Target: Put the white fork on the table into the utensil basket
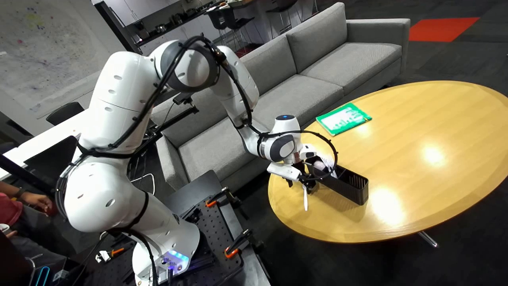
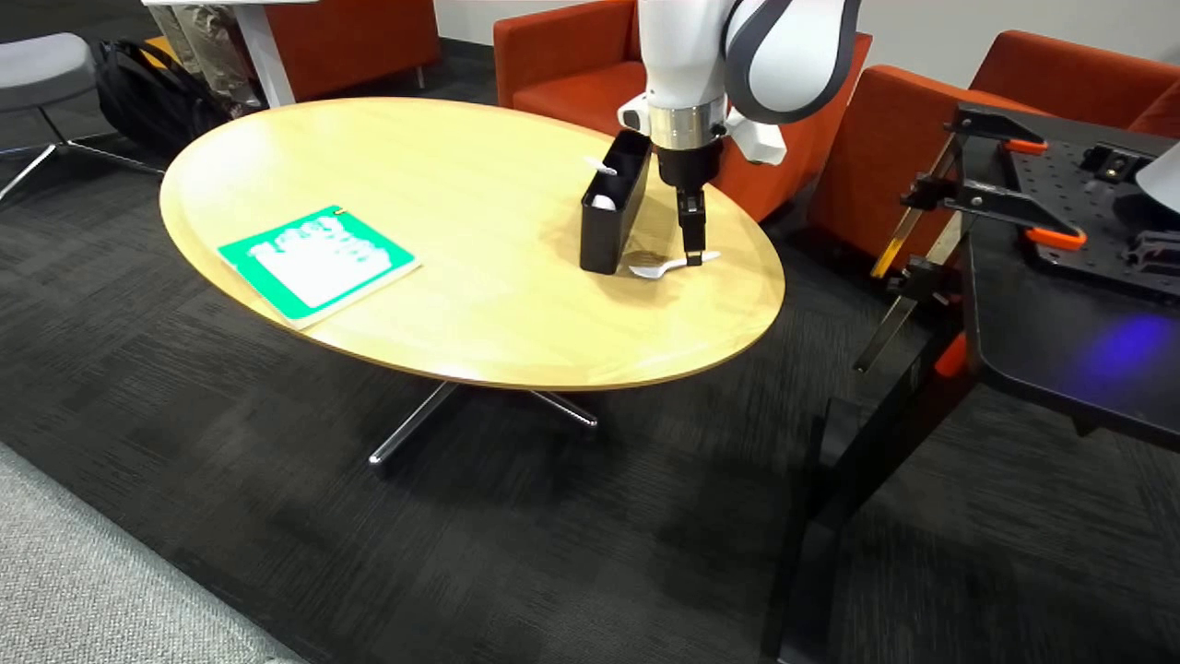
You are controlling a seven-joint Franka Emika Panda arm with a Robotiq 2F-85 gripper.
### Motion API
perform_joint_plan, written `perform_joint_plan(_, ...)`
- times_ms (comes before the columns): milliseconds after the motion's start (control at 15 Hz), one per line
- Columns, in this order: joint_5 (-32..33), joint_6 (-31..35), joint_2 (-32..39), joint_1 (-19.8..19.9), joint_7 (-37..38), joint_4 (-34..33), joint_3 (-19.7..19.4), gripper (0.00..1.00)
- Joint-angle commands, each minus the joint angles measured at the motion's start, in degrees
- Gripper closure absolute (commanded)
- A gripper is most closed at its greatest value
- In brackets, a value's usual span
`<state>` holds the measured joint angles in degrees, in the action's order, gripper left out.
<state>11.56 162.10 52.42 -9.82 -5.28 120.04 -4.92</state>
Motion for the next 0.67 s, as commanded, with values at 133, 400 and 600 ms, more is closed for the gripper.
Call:
perform_joint_plan(133,0.64,-0.74,1.22,2.55,-1.88,-2.06,2.25,0.0)
perform_joint_plan(400,0.55,-0.2,2.71,2.41,-1.24,-3.04,1.84,0.0)
perform_joint_plan(600,0.4,-0.12,3.92,2.69,-1.2,-4.09,1.92,0.0)
